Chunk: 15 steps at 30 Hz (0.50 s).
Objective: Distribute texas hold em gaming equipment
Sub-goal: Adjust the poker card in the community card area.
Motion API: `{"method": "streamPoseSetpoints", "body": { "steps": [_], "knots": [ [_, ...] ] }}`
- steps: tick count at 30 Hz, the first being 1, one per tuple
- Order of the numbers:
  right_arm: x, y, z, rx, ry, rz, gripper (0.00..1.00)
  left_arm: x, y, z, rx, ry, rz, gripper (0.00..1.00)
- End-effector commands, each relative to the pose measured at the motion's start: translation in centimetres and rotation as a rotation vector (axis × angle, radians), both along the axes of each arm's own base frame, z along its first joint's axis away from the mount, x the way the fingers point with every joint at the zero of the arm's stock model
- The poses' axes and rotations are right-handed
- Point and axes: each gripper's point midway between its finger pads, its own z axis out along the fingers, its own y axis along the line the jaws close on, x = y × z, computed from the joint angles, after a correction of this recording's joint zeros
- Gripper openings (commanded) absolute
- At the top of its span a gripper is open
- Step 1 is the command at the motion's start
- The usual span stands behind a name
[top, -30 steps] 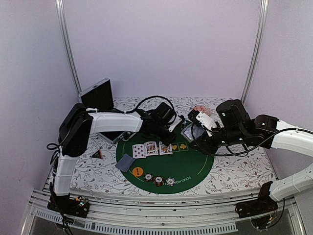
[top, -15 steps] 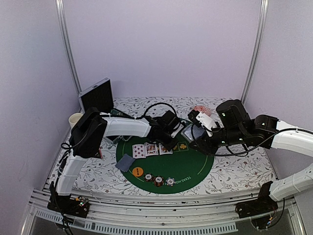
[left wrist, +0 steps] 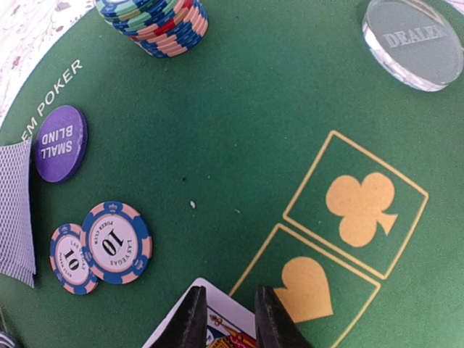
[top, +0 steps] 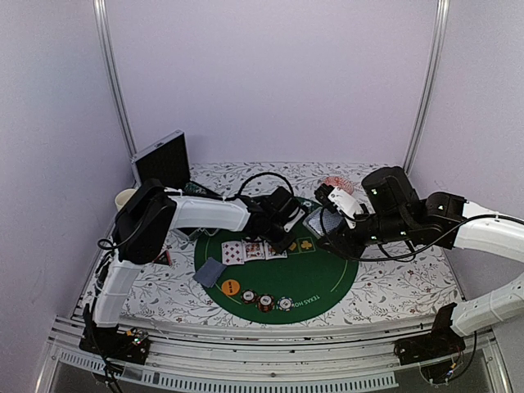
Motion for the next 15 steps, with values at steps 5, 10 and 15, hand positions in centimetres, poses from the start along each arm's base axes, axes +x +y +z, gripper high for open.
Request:
{"method": "streamPoseSetpoints", "body": {
  "steps": [5,10,15],
  "knots": [
    [0.3,-0.2,1.0,0.032,-0.026,-0.015,0.45,-0.5,0.1,3.3,-0.058,0.01,-0.032,0.27],
    [0.7,-0.5,1.4,0.042,-0.031,-0.04,0.45,0.0,0.3,7.4,-0.192,0.03,-0.056,0.32],
    [0.9,-0.6,1.2,0.041,-0.025,-0.053,0.45,0.5,2.5,10.5,-0.276,0.025,-0.032,0.38]
  ]
}}
